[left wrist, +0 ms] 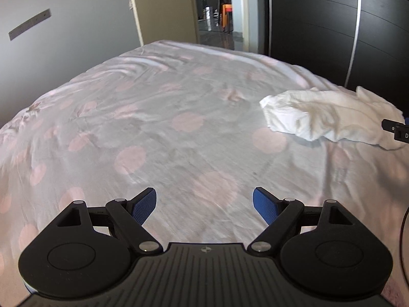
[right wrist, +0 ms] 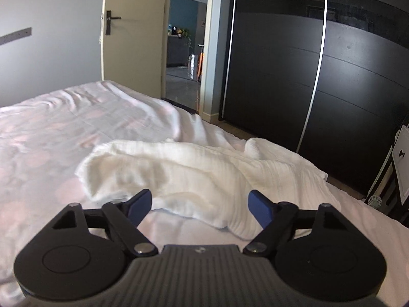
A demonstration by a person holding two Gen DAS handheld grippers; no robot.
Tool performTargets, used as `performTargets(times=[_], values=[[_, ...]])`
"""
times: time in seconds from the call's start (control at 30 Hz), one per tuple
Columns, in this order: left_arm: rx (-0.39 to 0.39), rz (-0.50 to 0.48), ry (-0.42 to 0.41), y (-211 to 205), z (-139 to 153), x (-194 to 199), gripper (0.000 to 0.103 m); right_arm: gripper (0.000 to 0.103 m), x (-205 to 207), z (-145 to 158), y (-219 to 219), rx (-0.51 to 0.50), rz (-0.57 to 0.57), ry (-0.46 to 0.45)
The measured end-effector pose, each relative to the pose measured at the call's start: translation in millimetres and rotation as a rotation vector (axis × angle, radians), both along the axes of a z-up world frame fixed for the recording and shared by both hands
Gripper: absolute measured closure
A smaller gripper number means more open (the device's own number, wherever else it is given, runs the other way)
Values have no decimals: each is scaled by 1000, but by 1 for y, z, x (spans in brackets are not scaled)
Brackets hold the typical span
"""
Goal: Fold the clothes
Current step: 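Reach the right tool to the white shirt and grasp its edge, then lift the shirt with the right tool and lay it flat on the bed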
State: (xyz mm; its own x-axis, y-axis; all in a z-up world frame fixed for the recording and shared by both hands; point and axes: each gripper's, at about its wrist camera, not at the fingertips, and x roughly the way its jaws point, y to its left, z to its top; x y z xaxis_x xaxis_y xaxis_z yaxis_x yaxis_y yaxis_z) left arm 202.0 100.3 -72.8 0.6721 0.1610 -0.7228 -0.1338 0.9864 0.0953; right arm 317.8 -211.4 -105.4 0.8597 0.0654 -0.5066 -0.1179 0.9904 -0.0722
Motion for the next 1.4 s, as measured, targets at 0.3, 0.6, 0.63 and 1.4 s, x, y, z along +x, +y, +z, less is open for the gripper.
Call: performTargets(times=[0.3, 0.6, 0.63, 1.4], values=[[-20, 96, 107, 35, -33, 13, 20, 66, 75, -45, -14, -39, -52, 152], [-64, 158, 120, 57, -20, -8, 22, 87, 78, 0, -4, -37, 12, 120], [-61, 161, 109, 58, -15, -11, 22, 87, 74, 14, 4, -31, 38, 96], [-3, 359, -163, 136, 105, -158, 23, 89, -118, 223, 233, 249, 846, -233]])
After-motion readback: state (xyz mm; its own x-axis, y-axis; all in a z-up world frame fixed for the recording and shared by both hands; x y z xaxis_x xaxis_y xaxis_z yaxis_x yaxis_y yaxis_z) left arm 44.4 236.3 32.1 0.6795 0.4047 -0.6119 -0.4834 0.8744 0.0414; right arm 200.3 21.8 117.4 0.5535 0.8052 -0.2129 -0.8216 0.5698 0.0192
